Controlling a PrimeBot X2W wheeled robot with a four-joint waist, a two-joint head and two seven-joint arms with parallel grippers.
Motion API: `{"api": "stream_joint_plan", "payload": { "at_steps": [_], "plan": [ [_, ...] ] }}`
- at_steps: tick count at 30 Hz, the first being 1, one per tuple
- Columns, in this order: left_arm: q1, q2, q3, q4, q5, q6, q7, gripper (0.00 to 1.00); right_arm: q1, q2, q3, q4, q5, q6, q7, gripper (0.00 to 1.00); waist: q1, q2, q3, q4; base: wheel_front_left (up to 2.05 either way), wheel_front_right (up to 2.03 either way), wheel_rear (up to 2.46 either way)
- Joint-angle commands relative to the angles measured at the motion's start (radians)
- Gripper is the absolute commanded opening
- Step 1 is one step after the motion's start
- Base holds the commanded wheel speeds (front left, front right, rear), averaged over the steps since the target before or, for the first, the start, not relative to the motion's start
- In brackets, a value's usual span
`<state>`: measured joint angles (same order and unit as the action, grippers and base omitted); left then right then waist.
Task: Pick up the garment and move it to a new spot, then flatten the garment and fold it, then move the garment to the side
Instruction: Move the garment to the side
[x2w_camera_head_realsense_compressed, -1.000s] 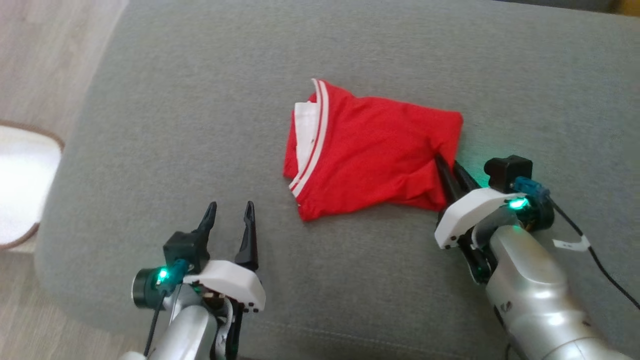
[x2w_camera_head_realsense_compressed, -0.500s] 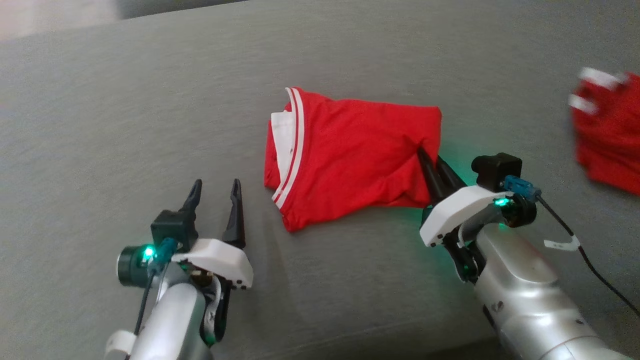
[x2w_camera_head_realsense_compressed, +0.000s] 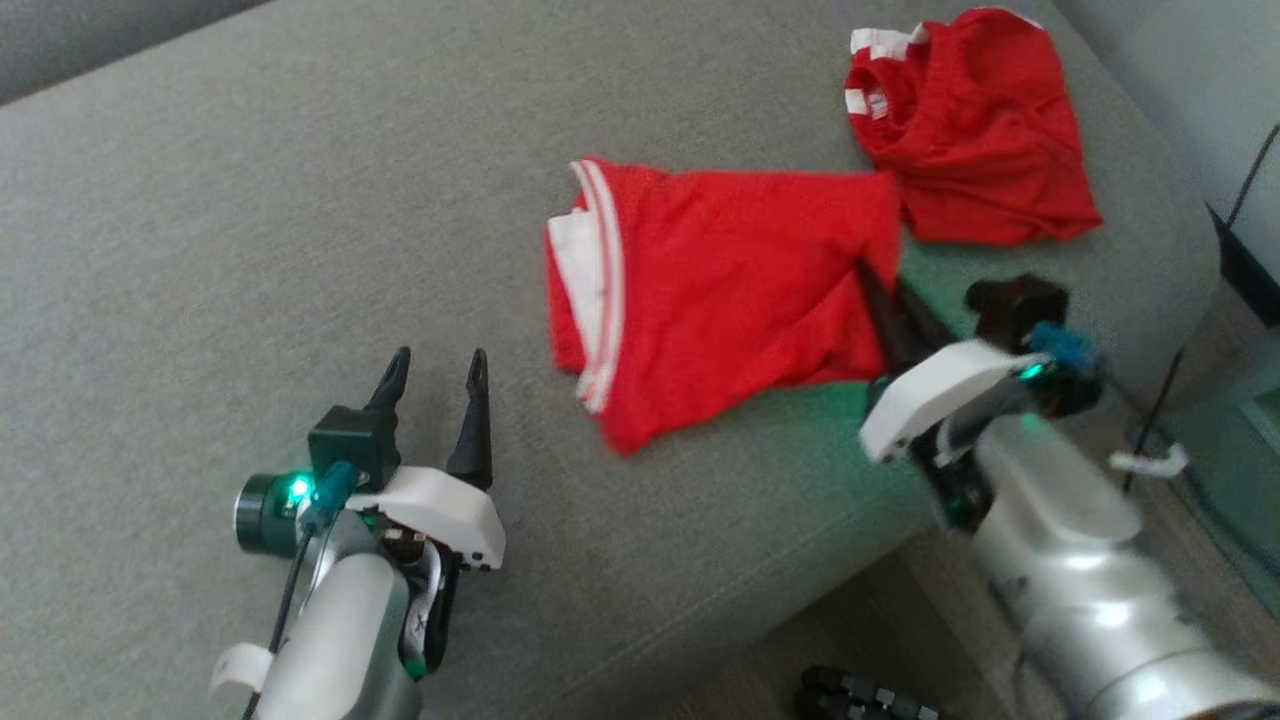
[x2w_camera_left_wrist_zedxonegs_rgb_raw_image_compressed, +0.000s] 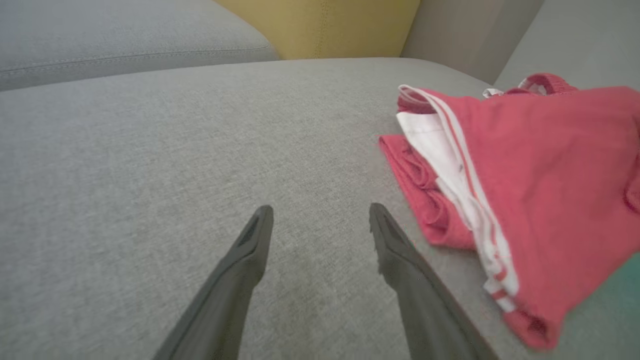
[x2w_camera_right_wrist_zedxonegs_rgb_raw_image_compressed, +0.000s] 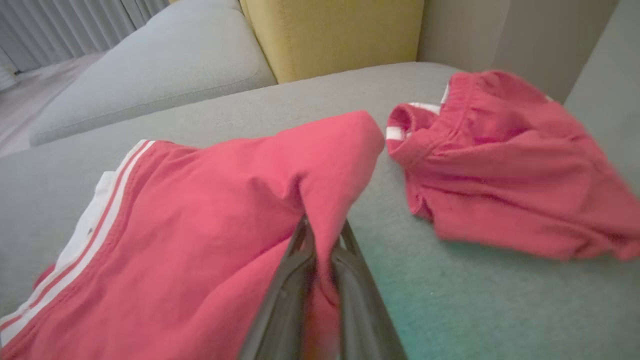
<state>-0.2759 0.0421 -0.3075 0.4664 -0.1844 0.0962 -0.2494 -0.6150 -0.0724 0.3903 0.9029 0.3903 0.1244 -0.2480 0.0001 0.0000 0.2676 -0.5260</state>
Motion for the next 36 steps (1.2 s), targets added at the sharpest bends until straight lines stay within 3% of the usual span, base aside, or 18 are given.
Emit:
{"api": "stream_joint_plan", "payload": {
  "at_steps": [1,9,16,17,18,19,23,27,36],
  "plan": [
    [-0.031,0.008,0.031,-0.022,0.008,0.0,-0.012,1.0,-0.063,-0.015,0.0,-0.023,-0.014,0.006,-0.014,0.0,-0.0001,0.0,0.009,0.013,0.0,0.0,0.0],
    [-0.031,0.008,0.04,-0.02,0.018,0.002,-0.012,1.0,-0.255,-0.222,-0.119,0.11,-0.178,0.006,0.006,0.0,-0.0001,0.0,0.047,0.119,0.0,0.0,0.0],
    [-0.041,0.008,0.063,-0.031,-0.008,0.004,-0.012,1.0,-0.385,-0.383,-0.219,0.225,-0.409,0.006,0.035,0.0,-0.0001,0.0,0.084,0.183,0.0,0.0,0.0],
    [-0.045,0.008,0.064,-0.035,-0.007,0.005,-0.012,1.0,-0.394,-0.395,-0.236,0.237,-0.441,0.006,0.049,0.11,-0.0001,0.0,0.087,0.188,0.0,0.0,0.0],
    [-0.048,0.008,0.065,-0.038,-0.008,0.005,-0.012,1.0,-0.401,-0.402,-0.258,0.245,-0.469,0.006,0.059,0.52,-0.0001,0.0,0.088,0.192,0.0,0.0,0.0],
    [-0.051,0.008,0.066,-0.039,-0.005,0.006,-0.012,1.0,-0.405,-0.408,-0.278,0.244,-0.5,0.006,0.059,1.0,-0.0001,0.0,0.088,0.194,0.0,0.0,0.0],
    [-0.053,0.008,0.074,-0.041,0.003,0.009,-0.012,1.0,-0.396,-0.381,-0.384,0.209,-0.573,0.006,0.026,1.0,-0.0001,0.0,0.079,0.199,0.0,0.0,0.0],
    [-0.042,0.008,0.098,-0.049,-0.012,0.02,-0.012,1.0,-0.365,-0.282,-0.455,0.145,-0.583,0.006,-0.007,1.0,-0.0001,0.0,0.054,0.207,0.0,0.0,0.0],
    [-0.012,0.008,0.112,-0.068,-0.036,0.054,-0.012,1.0,-0.133,-0.061,-0.424,-0.127,-0.504,0.006,-0.013,1.0,-0.0001,0.0,-0.02,0.311,0.0,0.0,0.0]
  ]
}}
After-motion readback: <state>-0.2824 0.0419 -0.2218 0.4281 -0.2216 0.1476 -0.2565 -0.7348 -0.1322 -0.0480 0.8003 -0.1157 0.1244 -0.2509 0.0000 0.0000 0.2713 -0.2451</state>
